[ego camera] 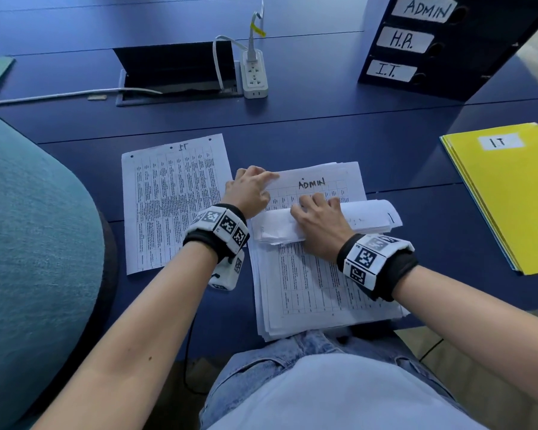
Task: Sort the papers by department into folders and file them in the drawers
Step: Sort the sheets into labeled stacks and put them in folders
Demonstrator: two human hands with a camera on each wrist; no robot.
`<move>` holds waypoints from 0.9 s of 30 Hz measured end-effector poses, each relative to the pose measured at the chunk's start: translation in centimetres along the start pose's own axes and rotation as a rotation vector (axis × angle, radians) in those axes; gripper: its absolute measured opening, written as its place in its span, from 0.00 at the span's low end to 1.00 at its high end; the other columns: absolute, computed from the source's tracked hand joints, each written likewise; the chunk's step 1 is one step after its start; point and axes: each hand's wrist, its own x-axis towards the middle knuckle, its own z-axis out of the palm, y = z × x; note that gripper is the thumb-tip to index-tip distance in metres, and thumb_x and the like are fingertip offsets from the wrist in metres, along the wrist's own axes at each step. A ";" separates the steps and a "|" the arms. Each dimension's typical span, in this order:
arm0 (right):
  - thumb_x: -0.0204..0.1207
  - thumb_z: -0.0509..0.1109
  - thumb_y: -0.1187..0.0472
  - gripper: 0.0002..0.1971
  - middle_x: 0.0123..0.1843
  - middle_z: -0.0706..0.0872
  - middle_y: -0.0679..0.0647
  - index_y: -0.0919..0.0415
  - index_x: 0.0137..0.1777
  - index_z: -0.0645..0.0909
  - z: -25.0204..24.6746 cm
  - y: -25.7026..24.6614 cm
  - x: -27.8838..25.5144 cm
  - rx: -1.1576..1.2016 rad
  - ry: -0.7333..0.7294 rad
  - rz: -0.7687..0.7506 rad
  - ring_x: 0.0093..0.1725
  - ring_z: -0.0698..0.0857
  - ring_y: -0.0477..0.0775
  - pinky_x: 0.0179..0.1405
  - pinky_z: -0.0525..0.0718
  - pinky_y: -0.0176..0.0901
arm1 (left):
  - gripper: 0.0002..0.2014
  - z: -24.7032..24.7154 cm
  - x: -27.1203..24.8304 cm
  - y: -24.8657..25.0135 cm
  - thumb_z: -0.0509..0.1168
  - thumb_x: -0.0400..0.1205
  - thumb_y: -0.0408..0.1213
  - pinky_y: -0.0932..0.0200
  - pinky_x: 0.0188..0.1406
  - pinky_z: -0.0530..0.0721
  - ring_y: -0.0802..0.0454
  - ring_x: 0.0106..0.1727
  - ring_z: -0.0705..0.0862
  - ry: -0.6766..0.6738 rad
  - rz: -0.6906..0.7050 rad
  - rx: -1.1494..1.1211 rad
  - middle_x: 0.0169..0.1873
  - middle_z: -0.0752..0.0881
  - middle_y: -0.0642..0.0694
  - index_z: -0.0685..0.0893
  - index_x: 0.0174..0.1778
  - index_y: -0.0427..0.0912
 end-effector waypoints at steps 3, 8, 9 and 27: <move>0.71 0.66 0.61 0.23 0.64 0.73 0.55 0.59 0.66 0.66 0.1 0.3 0.6 0.071 0.006 0.017 0.64 0.71 0.59 0.59 0.68 0.55 | 0.19 0.0 0.3 0.3 0.58 0.81 0.35 0.49 0.65 0.66 0.47 0.70 0.65 0.032 -0.038 -0.025 0.68 0.71 0.45 0.73 0.69 0.46; 0.72 0.68 0.57 0.28 0.64 0.73 0.55 0.59 0.69 0.61 0.3 0.8 1.3 0.138 0.002 0.017 0.64 0.70 0.59 0.59 0.67 0.55 | 0.21 0.1 0.8 1.0 0.64 0.79 0.46 0.49 0.67 0.63 0.44 0.69 0.61 -0.001 -0.116 0.041 0.65 0.66 0.44 0.73 0.67 0.45; 0.72 0.68 0.56 0.28 0.64 0.73 0.55 0.59 0.68 0.62 0.4 0.8 1.4 0.124 -0.003 0.013 0.64 0.69 0.59 0.59 0.67 0.55 | 0.21 0.1 0.9 1.2 0.65 0.78 0.48 0.49 0.67 0.64 0.44 0.69 0.61 -0.008 -0.132 0.053 0.65 0.65 0.43 0.73 0.66 0.45; 0.39 0.73 0.68 0.34 0.59 0.67 0.57 0.57 0.51 0.71 2.2 0.9 1.3 -0.023 0.374 0.133 0.56 0.66 0.58 0.50 0.67 0.51 | 0.25 -1.1 -0.3 -0.7 0.58 0.79 0.58 0.54 0.57 0.74 0.47 0.53 0.80 0.041 0.059 -0.286 0.50 0.81 0.44 0.85 0.52 0.38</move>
